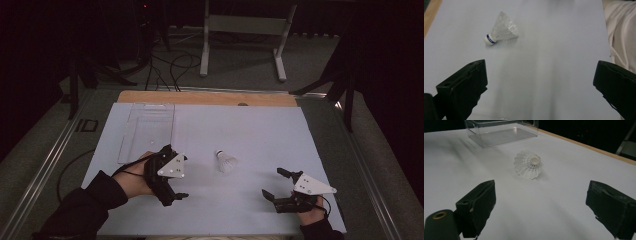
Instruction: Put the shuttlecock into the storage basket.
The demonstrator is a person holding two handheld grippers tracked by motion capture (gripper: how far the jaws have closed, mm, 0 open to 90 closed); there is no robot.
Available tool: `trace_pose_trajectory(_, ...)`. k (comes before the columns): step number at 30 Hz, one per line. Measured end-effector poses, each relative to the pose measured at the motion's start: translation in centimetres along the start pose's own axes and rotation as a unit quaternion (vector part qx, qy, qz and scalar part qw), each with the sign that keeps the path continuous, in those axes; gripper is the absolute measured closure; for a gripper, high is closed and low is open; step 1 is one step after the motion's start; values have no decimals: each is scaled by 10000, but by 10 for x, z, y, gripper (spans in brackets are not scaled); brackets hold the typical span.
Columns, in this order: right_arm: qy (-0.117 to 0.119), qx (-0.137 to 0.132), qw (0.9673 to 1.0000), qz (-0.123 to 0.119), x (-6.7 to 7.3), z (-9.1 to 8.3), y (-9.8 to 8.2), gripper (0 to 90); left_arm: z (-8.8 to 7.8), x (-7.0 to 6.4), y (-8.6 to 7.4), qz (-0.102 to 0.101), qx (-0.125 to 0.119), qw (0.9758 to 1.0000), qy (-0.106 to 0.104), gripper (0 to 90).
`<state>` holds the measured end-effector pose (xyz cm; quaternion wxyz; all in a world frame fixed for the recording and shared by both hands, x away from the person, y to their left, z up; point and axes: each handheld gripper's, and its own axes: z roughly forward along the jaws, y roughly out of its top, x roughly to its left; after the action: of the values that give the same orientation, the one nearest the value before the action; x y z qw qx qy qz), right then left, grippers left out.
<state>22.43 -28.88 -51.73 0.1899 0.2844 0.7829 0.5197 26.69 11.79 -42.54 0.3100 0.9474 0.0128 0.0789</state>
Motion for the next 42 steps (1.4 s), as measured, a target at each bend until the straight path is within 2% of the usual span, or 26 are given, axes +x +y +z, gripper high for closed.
trace_pose_trajectory(2,6,-3,10000,7,0,0,0,96,5,-2,5,153,107,9998,-82,0)
trace_pose_trajectory(5,6,6,10000,1,0,0,0,96,8,-4,8,248,168,9994,-147,0)
trace_pose_trajectory(6,11,5,10000,0,0,0,0,95,11,-5,12,360,242,9988,-232,0)
trace_pose_trajectory(11,13,12,10000,5,0,0,0,96,17,-7,18,536,320,9975,-336,0)
trace_pose_trajectory(12,17,3,10000,-4,0,0,0,96,19,-6,21,602,316,9969,-403,0)
trace_pose_trajectory(13,14,5,10000,-8,0,0,0,96,20,-5,22,638,336,9968,-358,0)
trace_pose_trajectory(17,18,10,10000,-13,0,0,0,96,24,-2,26,708,357,9959,-436,0)
trace_pose_trajectory(21,15,10,10000,-9,0,0,0,96,29,1,30,928,430,9933,-537,0)
trace_pose_trajectory(24,18,10,10000,-19,0,0,0,96,32,4,33,1052,393,9917,-620,0)
trace_pose_trajectory(28,16,-2,10000,-30,0,0,0,96,35,10,37,1143,383,9904,-678,0)
trace_pose_trajectory(32,20,0,10000,-27,0,0,0,96,40,14,41,1328,498,9872,-726,0)
trace_pose_trajectory(34,20,-2,10000,-30,0,0,0,96,41,14,42,1342,515,9868,-752,0)
trace_pose_trajectory(35,21,-1,10000,-26,0,0,0,96,45,16,44,1449,688,9838,-801,0)
trace_pose_trajectory(37,28,2,10000,-23,0,0,0,96,48,18,45,1506,824,9815,-848,0)
trace_pose_trajectory(39,23,7,10000,-27,1,0,0,96,51,20,48,1531,927,9789,-984,0)
trace_pose_trajectory(42,21,3,10000,-42,1,0,0,96,54,23,52,1603,978,9759,-1114,0)
